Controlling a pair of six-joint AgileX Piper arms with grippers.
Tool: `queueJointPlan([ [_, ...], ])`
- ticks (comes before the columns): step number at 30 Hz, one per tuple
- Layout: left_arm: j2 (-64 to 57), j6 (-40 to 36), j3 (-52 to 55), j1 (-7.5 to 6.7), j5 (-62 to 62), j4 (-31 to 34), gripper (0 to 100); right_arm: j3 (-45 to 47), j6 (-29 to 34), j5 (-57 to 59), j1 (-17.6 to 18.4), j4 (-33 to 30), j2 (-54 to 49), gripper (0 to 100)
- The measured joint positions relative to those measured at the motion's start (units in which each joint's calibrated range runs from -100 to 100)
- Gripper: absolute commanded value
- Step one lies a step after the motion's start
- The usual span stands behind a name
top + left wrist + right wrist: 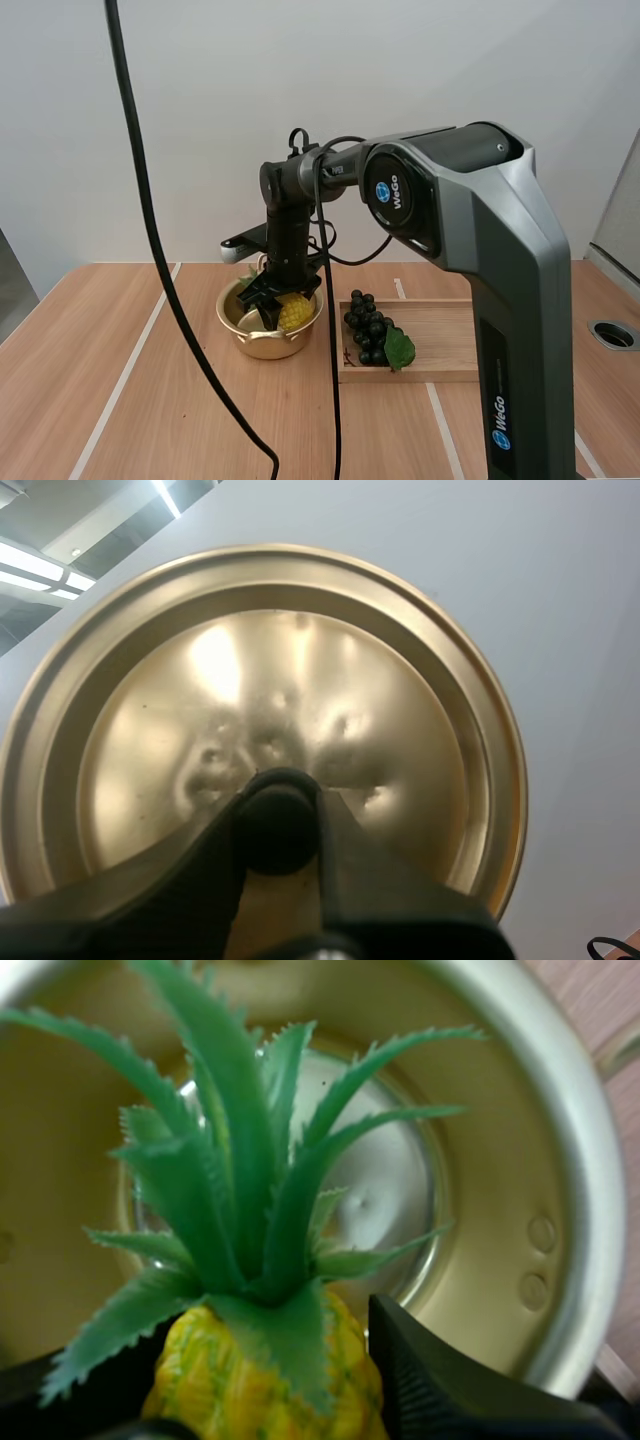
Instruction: Open the pot, put the pineapple inside, and close it
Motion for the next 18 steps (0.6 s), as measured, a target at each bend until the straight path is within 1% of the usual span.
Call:
queueJointPlan([
  [5, 0.0, 0.0, 0.0, 0.0, 0.7, 0.0, 0, 1.63, 0.0, -4.08, 0.0, 0.0, 0.48, 0],
  [16, 0.0, 0.0, 0.0, 0.0, 2.29, 0.0, 0, 1.89, 0.0, -5.54, 0.0, 0.0, 1.07, 0],
  [18, 0.0, 0.0, 0.0, 0.0, 2.47, 0.0, 0, 1.89, 0.0, -5.73, 0.0, 0.0, 1.07, 16],
])
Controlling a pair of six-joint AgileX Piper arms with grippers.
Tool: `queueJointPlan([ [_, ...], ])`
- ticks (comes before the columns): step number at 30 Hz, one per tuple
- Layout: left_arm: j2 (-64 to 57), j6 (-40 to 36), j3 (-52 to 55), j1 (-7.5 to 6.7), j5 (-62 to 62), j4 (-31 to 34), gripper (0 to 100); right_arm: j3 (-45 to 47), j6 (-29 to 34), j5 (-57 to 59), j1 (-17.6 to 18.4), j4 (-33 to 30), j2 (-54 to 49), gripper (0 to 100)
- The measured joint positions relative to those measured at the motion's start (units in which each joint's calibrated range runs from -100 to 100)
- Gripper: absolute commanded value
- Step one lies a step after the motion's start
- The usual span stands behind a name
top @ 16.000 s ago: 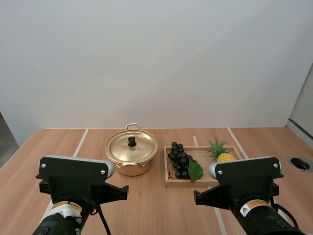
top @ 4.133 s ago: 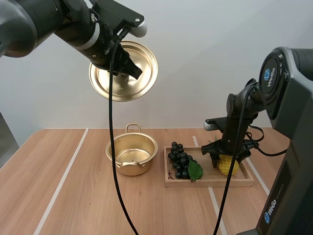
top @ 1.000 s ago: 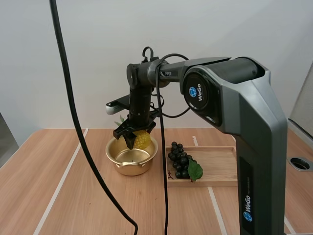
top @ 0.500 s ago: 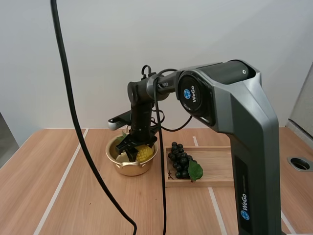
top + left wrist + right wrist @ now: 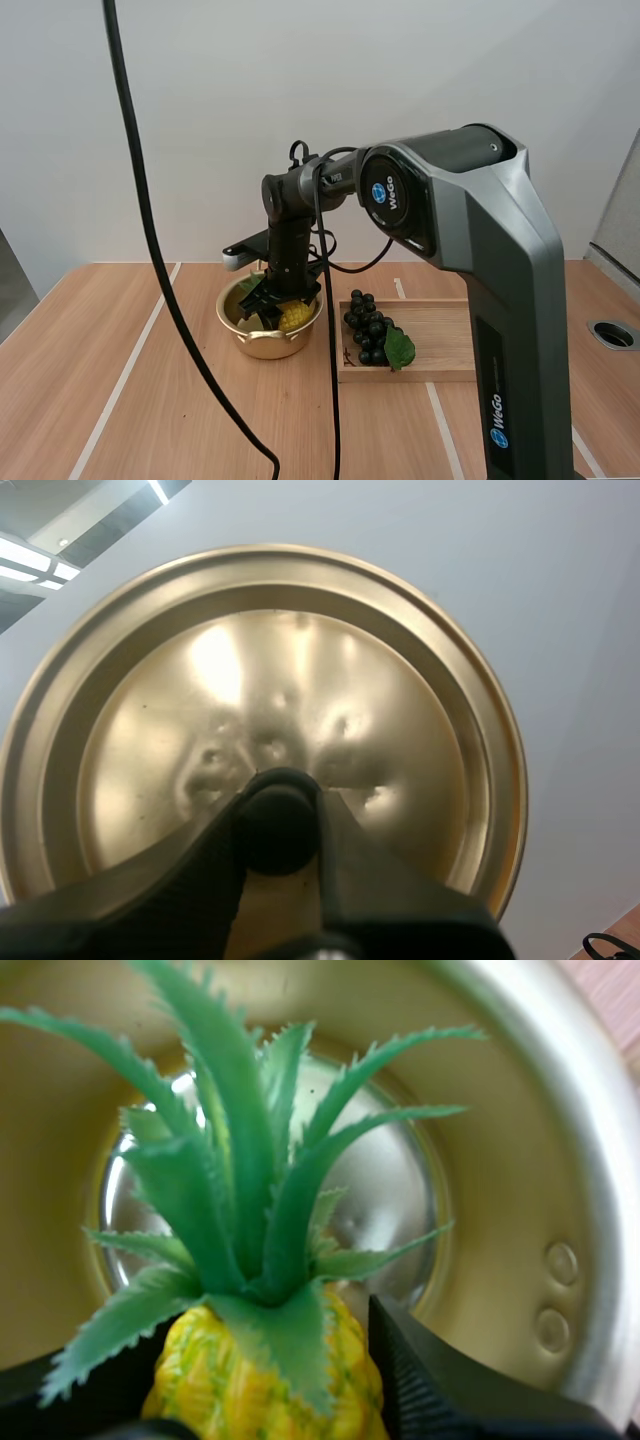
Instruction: Open the pot, put the pineapple inside, and close it
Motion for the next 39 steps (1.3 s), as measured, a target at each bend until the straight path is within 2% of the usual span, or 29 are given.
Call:
queueJointPlan([
  [5, 0.0, 0.0, 0.0, 0.0, 0.17, 0.0, 0, 0.28, 0.0, -0.64, 0.0, 0.0, 0.0, 65],
  [9, 0.0, 0.0, 0.0, 0.0, 0.3, 0.0, 0, 0.38, 0.0, -1.05, 0.0, 0.0, 0.0, 90],
  [11, 0.0, 0.0, 0.0, 0.0, 0.3, 0.0, 0, 0.38, 0.0, -1.78, 0.0, 0.0, 0.0, 100],
  [31, 0.0, 0.0, 0.0, 0.0, 1.03, 0.0, 0, -0.53, 0.0, -6.47, 0.0, -0.44, 0.0, 100],
  [39, 0.0, 0.0, 0.0, 0.0, 1.61, 0.0, 0, -0.99, 0.0, -6.92, 0.0, -0.92, -5.32, 100],
])
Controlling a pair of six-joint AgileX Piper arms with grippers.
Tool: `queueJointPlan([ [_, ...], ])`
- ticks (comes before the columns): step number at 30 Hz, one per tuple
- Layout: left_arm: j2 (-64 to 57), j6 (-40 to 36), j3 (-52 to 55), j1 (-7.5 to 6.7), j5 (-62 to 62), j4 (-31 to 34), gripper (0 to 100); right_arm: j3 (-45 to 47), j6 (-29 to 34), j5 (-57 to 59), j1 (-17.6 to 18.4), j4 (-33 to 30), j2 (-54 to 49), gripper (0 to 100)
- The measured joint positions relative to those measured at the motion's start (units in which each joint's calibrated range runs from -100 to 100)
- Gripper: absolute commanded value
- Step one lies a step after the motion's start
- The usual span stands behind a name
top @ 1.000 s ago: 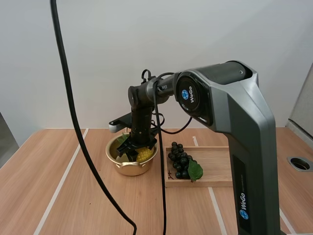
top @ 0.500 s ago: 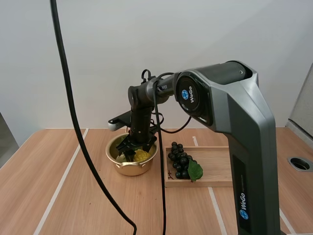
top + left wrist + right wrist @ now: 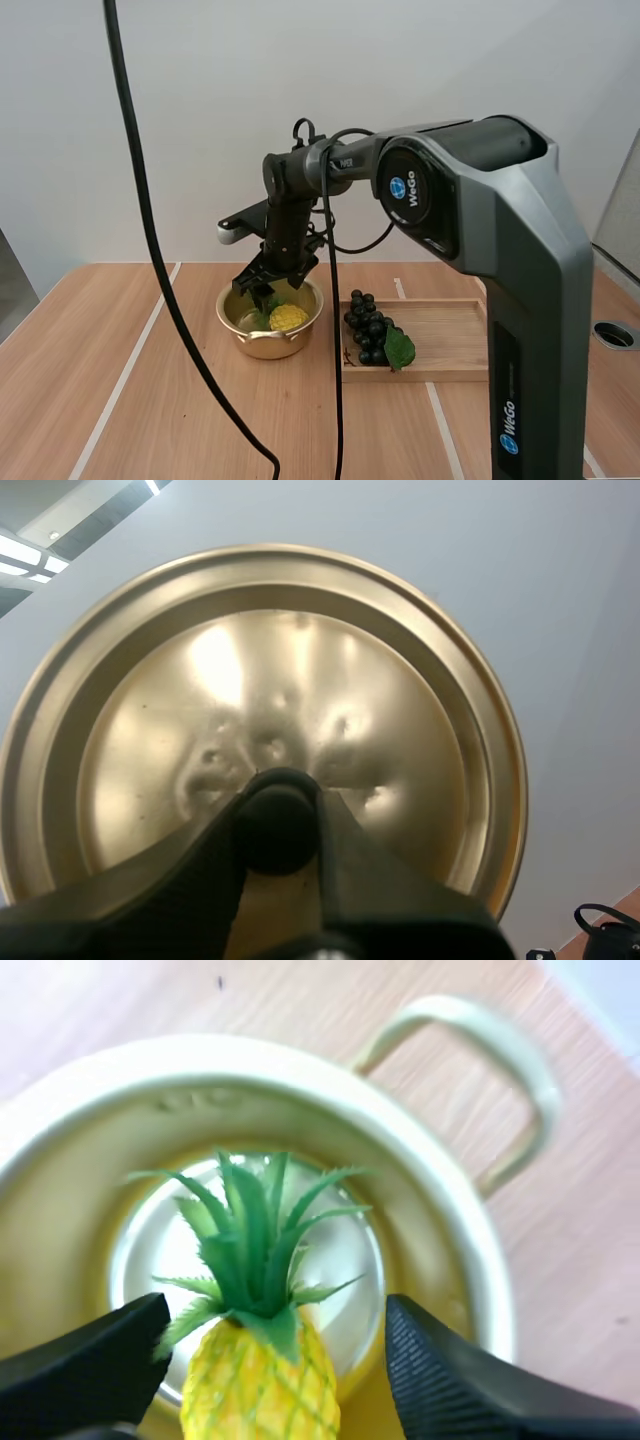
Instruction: Open the pot, put the pineapple inside, and close it
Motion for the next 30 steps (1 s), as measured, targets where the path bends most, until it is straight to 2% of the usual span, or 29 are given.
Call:
queueJointPlan([
  [12, 0.0, 0.0, 0.0, 0.0, 0.49, 0.0, 0, 0.0, 0.0, -0.42, 0.0, -0.93, -14.25, 100],
  [19, 0.0, 0.0, 0.47, 0.0, 0.49, 0.0, 0, 0.0, 0.87, 1.07, -0.19, -9.42, -24.3, 100],
  [22, 0.0, 0.0, 2.46, 0.0, 0.49, 0.0, 0, 0.0, 1.91, 1.07, -1.88, -11.49, -29.39, 100],
  [23, 0.0, 0.0, 3.44, 0.0, 0.49, 0.0, 0, 0.0, 2.16, 1.07, -2.79, -11.71, -31.09, 97],
  [25, 0.0, -0.39, 5.57, 0.0, 0.49, -0.13, 0, 0.0, 2.66, 1.07, -4.89, -12.14, -33.86, 64],
  [28, 0.44, -0.92, 9.22, 0.0, 0.55, -1.68, 0, 0.0, 3.98, 1.07, -8.67, -12.6, -37.62, 0],
  [30, 1.07, -1.58, 11.33, 0.0, 0.71, -2.8, 0, 0.0, 6.12, 1.07, -11.28, -12.76, -39.66, 0],
])
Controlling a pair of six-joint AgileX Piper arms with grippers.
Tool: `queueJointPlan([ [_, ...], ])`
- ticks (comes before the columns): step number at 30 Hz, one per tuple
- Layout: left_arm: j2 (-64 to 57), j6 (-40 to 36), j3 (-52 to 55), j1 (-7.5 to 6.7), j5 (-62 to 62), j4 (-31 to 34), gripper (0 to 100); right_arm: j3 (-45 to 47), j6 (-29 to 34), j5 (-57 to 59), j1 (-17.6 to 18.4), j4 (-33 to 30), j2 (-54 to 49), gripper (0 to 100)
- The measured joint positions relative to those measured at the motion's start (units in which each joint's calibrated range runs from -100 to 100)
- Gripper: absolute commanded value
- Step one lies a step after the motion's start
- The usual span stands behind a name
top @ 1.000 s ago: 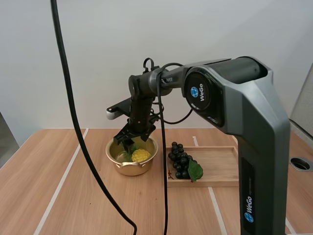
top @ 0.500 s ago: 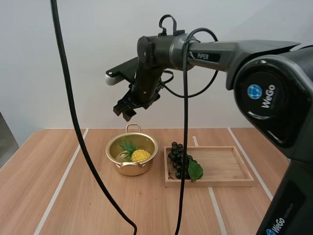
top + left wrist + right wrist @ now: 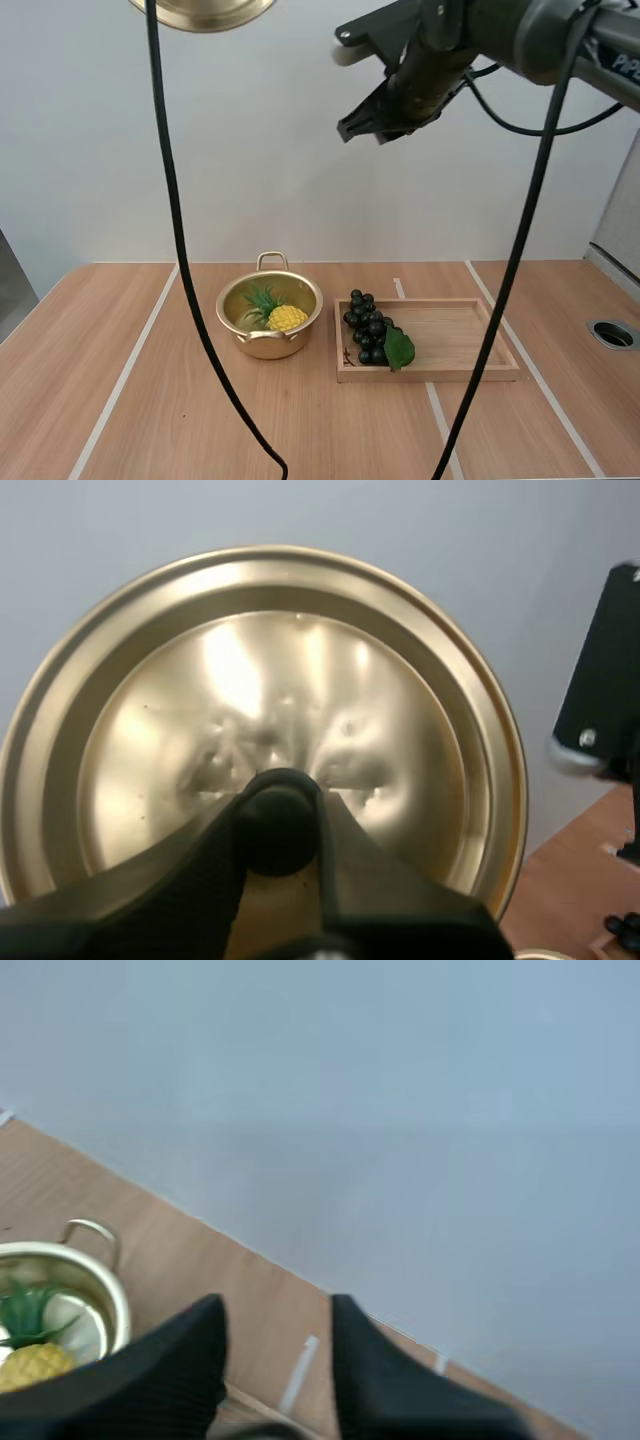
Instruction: Open the pot, put the pineapple inside, and close it
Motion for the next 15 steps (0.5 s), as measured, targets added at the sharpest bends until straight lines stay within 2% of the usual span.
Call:
queueJointPlan([
  [6, 2.92, -1.96, 6.96, 0.0, 0.39, -1.88, 0, 0.84, 4.17, -1.19, -4.99, -0.25, -4.49, 0],
  [11, 5.39, -2.55, 10.97, 0.0, 0.39, -1.88, 0, 3.81, 4.5, -2.18, -5.64, -0.25, -6.47, 0],
  [15, 9.78, -2.75, 16.78, 0.0, 0.39, -2.01, 0, 10.54, 4.5, -4.62, -5.79, -0.25, -7.27, 0],
])
